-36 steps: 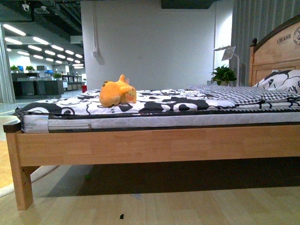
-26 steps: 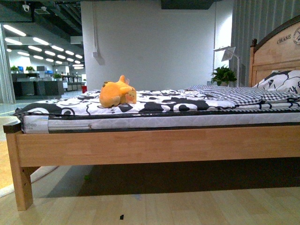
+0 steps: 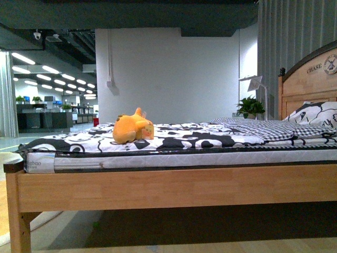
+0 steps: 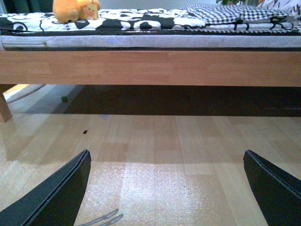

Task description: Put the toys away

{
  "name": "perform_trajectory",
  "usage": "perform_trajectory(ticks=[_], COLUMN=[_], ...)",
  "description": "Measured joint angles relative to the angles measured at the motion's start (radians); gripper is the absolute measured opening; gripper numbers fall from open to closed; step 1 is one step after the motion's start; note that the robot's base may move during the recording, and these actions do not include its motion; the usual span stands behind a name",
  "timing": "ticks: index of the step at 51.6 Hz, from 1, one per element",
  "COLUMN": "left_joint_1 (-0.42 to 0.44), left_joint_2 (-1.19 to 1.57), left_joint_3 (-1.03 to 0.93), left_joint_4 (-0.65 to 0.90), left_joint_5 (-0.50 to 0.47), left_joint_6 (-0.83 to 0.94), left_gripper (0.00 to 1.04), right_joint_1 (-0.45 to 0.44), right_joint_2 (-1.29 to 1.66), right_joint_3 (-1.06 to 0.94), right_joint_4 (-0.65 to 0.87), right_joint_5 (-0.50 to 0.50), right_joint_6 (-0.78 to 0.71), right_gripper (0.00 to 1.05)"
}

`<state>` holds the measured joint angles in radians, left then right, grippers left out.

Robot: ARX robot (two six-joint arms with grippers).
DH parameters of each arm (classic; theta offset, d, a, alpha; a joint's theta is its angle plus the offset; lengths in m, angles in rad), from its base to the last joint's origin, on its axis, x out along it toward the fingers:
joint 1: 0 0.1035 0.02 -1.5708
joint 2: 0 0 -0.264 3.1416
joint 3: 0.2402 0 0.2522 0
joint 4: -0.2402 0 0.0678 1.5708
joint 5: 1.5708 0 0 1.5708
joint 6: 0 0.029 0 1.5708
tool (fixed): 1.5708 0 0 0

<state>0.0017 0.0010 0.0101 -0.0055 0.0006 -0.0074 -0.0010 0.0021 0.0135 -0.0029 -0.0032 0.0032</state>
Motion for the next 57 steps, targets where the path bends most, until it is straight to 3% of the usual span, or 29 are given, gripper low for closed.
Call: perform_trajectory(ticks=[57], left_joint_1=[0.0], left_joint_2=[0.0], left_joint_3=[0.0], left_joint_4=[0.0], left_joint_5=[0.0], left_joint_6=[0.0], left_gripper=[0.98], right_joint_1=[0.0], right_joint_2=[0.0], right_joint_3=[0.0], right_joint_4=[0.0], right_joint_5=[0.0], right_joint_6=[0.0], right_gripper=[0.98])
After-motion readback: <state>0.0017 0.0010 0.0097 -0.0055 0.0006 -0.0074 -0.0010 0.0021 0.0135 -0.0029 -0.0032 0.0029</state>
